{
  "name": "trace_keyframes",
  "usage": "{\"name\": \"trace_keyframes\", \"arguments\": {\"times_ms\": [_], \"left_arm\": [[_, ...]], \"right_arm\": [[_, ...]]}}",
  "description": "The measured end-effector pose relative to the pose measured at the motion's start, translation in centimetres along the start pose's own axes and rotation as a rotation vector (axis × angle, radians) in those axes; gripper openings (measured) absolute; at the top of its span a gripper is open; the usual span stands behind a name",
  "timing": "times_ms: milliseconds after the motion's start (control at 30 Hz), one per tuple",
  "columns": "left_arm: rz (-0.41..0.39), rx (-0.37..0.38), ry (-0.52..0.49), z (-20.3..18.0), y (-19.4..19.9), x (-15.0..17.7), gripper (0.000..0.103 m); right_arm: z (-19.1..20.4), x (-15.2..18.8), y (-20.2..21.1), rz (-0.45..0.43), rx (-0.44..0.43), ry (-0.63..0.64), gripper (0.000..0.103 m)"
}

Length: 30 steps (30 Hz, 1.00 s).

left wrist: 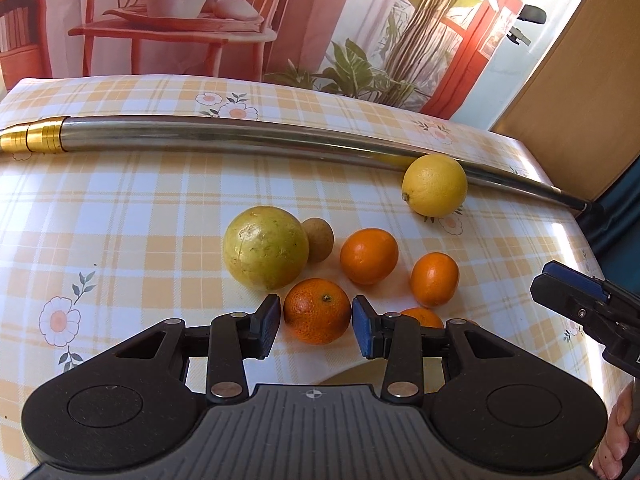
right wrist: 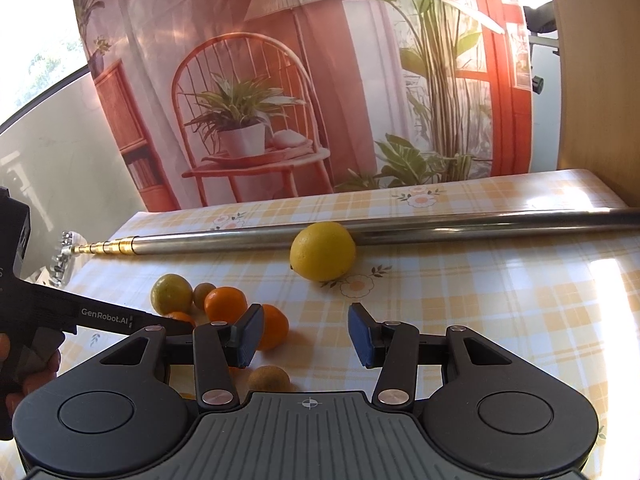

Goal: Organize fruits
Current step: 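Move both open tools back toward the remaining fruits, then close left tool on a tangerine while right tool closes on yellow lemon by the pole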

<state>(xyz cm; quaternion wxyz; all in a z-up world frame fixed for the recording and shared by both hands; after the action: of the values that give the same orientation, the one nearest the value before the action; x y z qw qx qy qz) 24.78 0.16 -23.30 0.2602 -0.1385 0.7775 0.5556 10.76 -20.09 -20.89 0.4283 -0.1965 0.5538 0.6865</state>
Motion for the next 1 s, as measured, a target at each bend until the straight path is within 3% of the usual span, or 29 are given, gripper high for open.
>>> {"name": "trace_keyframes", "arguments": {"times_ms": [300,600,1000], "left_arm": [[-0.028,-0.002,0.003,0.1,0.4,0.3,0.038],[-0.130,0.003,-0.019,-0.4,4.6,1.5,0.038],[-0.270,-0.086,-0.026,-0.5,10.6,3.6,0.038]], "right_arm": [[-0.6,0.5,0.0,0.007,0.010,-0.018,0.043],[-1.2,0.4,0.3,-0.011,0.030,-0.023,0.043],[-1.4,-1.8,1.0,-0.081,0.060,0.052,0.043]]}}
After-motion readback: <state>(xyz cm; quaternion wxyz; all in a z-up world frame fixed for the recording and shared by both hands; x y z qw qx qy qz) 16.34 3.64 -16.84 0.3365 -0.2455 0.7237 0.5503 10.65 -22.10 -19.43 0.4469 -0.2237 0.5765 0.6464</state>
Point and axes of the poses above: each gripper's, at about its wrist camera, not at the fingertips, and y roughly against the way its jaws point, z to its left, x to its underside, the point moved 1 cm from there along -y, roughly the way its jaws point, and after that the axes turned 3 degrees about -y, right-handed, at the moved point
